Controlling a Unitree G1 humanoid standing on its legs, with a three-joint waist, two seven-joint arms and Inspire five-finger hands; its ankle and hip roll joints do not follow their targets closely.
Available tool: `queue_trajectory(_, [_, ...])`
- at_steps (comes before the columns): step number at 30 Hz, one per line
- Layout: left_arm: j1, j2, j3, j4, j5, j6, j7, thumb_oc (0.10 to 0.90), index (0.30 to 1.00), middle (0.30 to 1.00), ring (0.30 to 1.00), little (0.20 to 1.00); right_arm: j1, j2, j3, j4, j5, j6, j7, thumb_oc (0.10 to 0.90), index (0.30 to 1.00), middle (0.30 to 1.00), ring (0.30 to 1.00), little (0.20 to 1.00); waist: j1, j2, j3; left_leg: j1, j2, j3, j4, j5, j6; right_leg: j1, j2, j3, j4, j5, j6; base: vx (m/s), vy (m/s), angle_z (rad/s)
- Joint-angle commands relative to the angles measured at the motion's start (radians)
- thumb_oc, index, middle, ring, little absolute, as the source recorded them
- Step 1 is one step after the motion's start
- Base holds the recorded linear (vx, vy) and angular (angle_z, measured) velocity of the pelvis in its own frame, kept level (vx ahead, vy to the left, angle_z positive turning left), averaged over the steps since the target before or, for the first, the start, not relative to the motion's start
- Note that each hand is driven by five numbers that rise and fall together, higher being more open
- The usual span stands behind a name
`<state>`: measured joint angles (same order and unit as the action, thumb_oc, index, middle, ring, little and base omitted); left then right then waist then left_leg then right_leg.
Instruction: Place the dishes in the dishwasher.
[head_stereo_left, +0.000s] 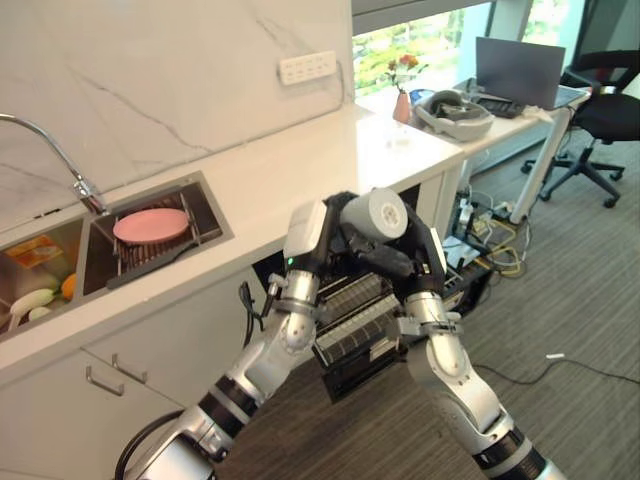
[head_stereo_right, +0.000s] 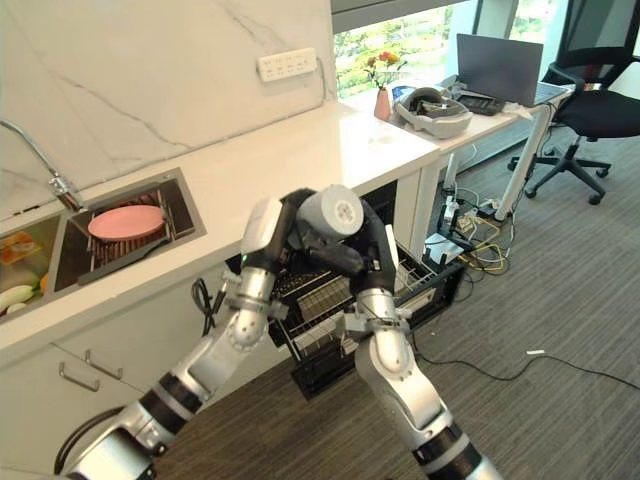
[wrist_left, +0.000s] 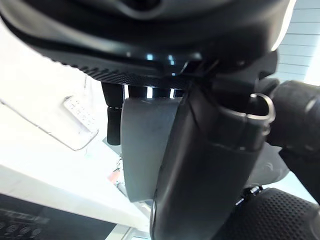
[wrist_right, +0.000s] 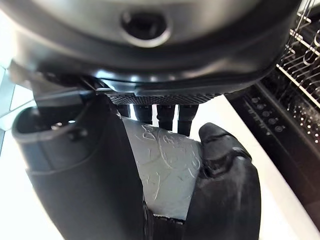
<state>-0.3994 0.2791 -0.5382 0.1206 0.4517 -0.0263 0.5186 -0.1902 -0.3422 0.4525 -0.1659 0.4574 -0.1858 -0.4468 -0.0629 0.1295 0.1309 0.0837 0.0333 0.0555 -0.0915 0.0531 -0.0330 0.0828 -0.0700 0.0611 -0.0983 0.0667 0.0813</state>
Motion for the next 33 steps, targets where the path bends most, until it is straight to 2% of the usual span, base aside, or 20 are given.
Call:
queue_trajectory(1, [0.028,0.087,-0.024,0.000,0.094,-0.044,-0.008,0.800,0.900,0.900,0.900,0.900,-0.174,0.064,-0.141,-0.132,-0.196,-0.105,0.021,0.400,0.300,0.300,0.300,0.300,0.022,-0.091,-0.048,-0.013,0.035,0.050,0.004,-0.042,-0.067,0.046,-0.060,-0.038,0.011,-0.132,0.052,0.02,-0.010,0.19])
queue_trajectory(4, [0.141,0.129,0.072,-0.022,0.065,-0.049,-0.010,0.800,0.900,0.900,0.900,0.900,-0.158,0.010,-0.194,-0.072,-0.212,-0.084,0.024,0.400,0.300,0.300,0.300,0.300,0.041,-0.104,-0.051,-0.015,0.034,0.041,0.004,-0.040,-0.071,0.052,-0.061,-0.055,0.011,-0.135,0.052,0.02,-0.012,0.18])
queue_trajectory(8, [0.219,0.136,0.118,0.028,0.052,-0.038,-0.010,0.800,0.900,0.900,0.900,0.900,-0.177,-0.051,-0.223,-0.010,-0.271,-0.059,0.022,0.400,0.300,0.300,0.300,0.300,0.064,-0.118,-0.048,-0.022,0.031,0.027,0.004,-0.038,-0.073,0.057,-0.063,-0.073,0.011,-0.138,0.055,0.00,-0.016,0.12])
queue_trajectory(9, [0.269,0.151,0.145,0.055,0.041,-0.031,-0.018,0.800,0.900,0.900,0.900,0.900,-0.195,-0.088,-0.228,0.048,-0.294,-0.036,0.025,0.400,0.300,0.300,0.300,0.300,0.085,-0.125,-0.043,-0.027,0.028,0.017,0.004,-0.036,-0.073,0.058,-0.065,-0.083,0.011,-0.138,0.056,-0.01,-0.005,0.18])
queue_trajectory(10, [0.270,0.151,0.147,0.054,0.041,-0.031,-0.019,0.800,0.900,0.900,0.900,0.900,-0.197,-0.088,-0.227,0.051,-0.294,-0.037,0.025,0.400,0.300,0.300,0.300,0.300,0.083,-0.126,-0.043,-0.027,0.028,0.016,0.004,-0.036,-0.073,0.059,-0.065,-0.084,0.011,-0.138,0.056,-0.03,-0.003,0.24])
queue_trajectory(13, [0.386,0.178,0.214,0.076,0.009,-0.024,-0.044,0.800,0.900,0.900,0.900,0.900,-0.190,-0.161,-0.259,0.142,-0.296,0.008,0.058,0.400,0.300,0.300,0.300,0.300,0.131,-0.147,-0.031,-0.045,0.018,-0.014,0.004,-0.031,-0.071,0.065,-0.070,-0.115,0.011,-0.141,0.060,0.01,0.006,0.29])
queue_trajectory(14, [0.389,0.179,0.214,0.074,0.009,-0.023,-0.046,0.800,0.900,0.900,0.900,0.900,-0.188,-0.161,-0.259,0.142,-0.295,0.007,0.058,0.400,0.300,0.300,0.300,0.300,0.129,-0.149,-0.034,-0.039,0.016,-0.015,0.004,-0.044,-0.072,0.071,-0.072,-0.117,0.011,-0.154,0.061,0.04,-0.010,0.17])
queue_trajectory(15, [0.440,0.180,0.245,0.109,-0.003,-0.018,-0.056,0.800,0.900,0.900,0.900,0.900,-0.166,-0.192,-0.271,0.201,-0.286,0.020,0.079,0.400,0.300,0.300,0.300,0.300,0.161,-0.163,-0.026,-0.045,0.010,-0.033,0.004,-0.042,-0.071,0.079,-0.076,-0.138,0.011,-0.158,0.063,0.05,-0.010,0.29])
queue_trajectory(16, [0.443,0.181,0.245,0.106,-0.003,-0.018,-0.057,0.800,0.900,0.900,0.900,0.900,-0.166,-0.192,-0.271,0.203,-0.284,0.019,0.079,0.400,0.300,0.300,0.300,0.300,0.159,-0.164,-0.027,-0.044,0.008,-0.035,0.004,-0.043,-0.071,0.082,-0.077,-0.141,0.011,-0.160,0.063,0.00,-0.017,0.50])
queue_trajectory(17, [0.487,0.189,0.271,0.115,-0.008,-0.012,-0.075,0.800,0.900,0.900,0.900,0.900,-0.144,-0.213,-0.282,0.271,-0.263,0.034,0.099,0.400,0.300,0.300,0.300,0.300,0.185,-0.181,-0.021,-0.053,0.001,-0.057,0.004,-0.041,-0.068,0.091,-0.082,-0.164,0.011,-0.165,0.064,-0.01,-0.020,0.56])
queue_trajectory(19, [0.515,0.191,0.286,0.158,-0.010,-0.008,-0.089,0.800,0.900,0.900,0.900,0.900,-0.131,-0.237,-0.298,0.335,-0.270,0.046,0.106,0.400,0.300,0.300,0.300,0.300,0.219,-0.195,-0.009,-0.069,-0.006,-0.084,0.004,-0.034,-0.068,0.096,-0.088,-0.191,0.011,-0.168,0.064,-0.03,-0.030,0.43])
queue_trajectory(20, [0.514,0.191,0.285,0.158,-0.010,-0.008,-0.089,0.800,0.900,0.900,0.900,0.900,-0.131,-0.237,-0.299,0.338,-0.271,0.044,0.106,0.400,0.300,0.300,0.300,0.300,0.217,-0.196,-0.010,-0.070,-0.008,-0.087,0.004,-0.034,-0.068,0.096,-0.089,-0.194,0.011,-0.169,0.064,-0.02,-0.032,0.58])
queue_trajectory(21, [0.524,0.198,0.289,0.183,-0.008,-0.008,-0.099,0.800,0.900,0.900,0.900,0.900,-0.109,-0.246,-0.317,0.393,-0.286,0.053,0.103,0.400,0.300,0.300,0.300,0.300,0.243,-0.207,0.002,-0.088,-0.015,-0.109,0.004,-0.028,-0.069,0.098,-0.091,-0.219,0.011,-0.172,0.064,-0.01,-0.017,0.47])
queue_trajectory(22, [0.524,0.198,0.289,0.183,-0.008,-0.008,-0.099,0.800,0.900,0.900,0.900,0.900,-0.109,-0.246,-0.317,0.393,-0.286,0.053,0.103,0.400,0.300,0.300,0.300,0.300,0.243,-0.207,0.002,-0.088,-0.015,-0.109,0.004,-0.028,-0.069,0.098,-0.091,-0.219,0.011,-0.172,0.064,-0.01,-0.028,0.53])
queue_trajectory(25, [0.533,0.200,0.268,0.237,-0.004,-0.002,-0.125,0.800,0.900,0.900,0.900,0.900,-0.096,-0.220,-0.337,0.594,-0.267,0.073,0.088,0.400,0.300,0.300,0.300,0.300,0.279,-0.228,0.014,-0.118,-0.026,-0.154,0.004,-0.015,-0.071,0.105,-0.095,-0.270,0.011,-0.179,0.061,0.01,-0.026,0.61])
queue_trajectory(26, [0.533,0.201,0.268,0.237,-0.004,-0.001,-0.125,0.800,0.900,0.900,0.900,0.900,-0.099,-0.219,-0.337,0.599,-0.267,0.071,0.088,0.400,0.300,0.300,0.300,0.300,0.276,-0.229,0.013,-0.119,-0.028,-0.158,0.004,-0.015,-0.071,0.105,-0.096,-0.275,0.011,-0.180,0.061,0.05,-0.018,0.90])
queue_trajectory(29, [0.535,0.185,0.254,0.273,-0.029,0.002,-0.146,0.800,0.900,0.900,0.900,0.900,-0.086,-0.199,-0.338,0.787,-0.271,0.101,0.091,0.400,0.300,0.300,0.300,0.300,0.303,-0.233,0.017,-0.147,-0.040,-0.189,0.004,-0.004,-0.077,0.114,-0.104,-0.327,0.011,-0.188,0.061,0.04,-0.013,0.49])
queue_trajectory(33, [0.530,0.177,0.238,0.292,-0.049,0.007,-0.154,0.800,0.900,0.900,0.900,0.900,-0.108,-0.162,-0.346,0.949,-0.241,0.116,0.075,0.400,0.300,0.300,0.300,0.300,0.313,-0.230,0.013,-0.162,-0.050,-0.205,0.004,-0.002,-0.081,0.116,-0.110,-0.361,0.011,-0.191,0.063,0.05,-0.008,0.42])
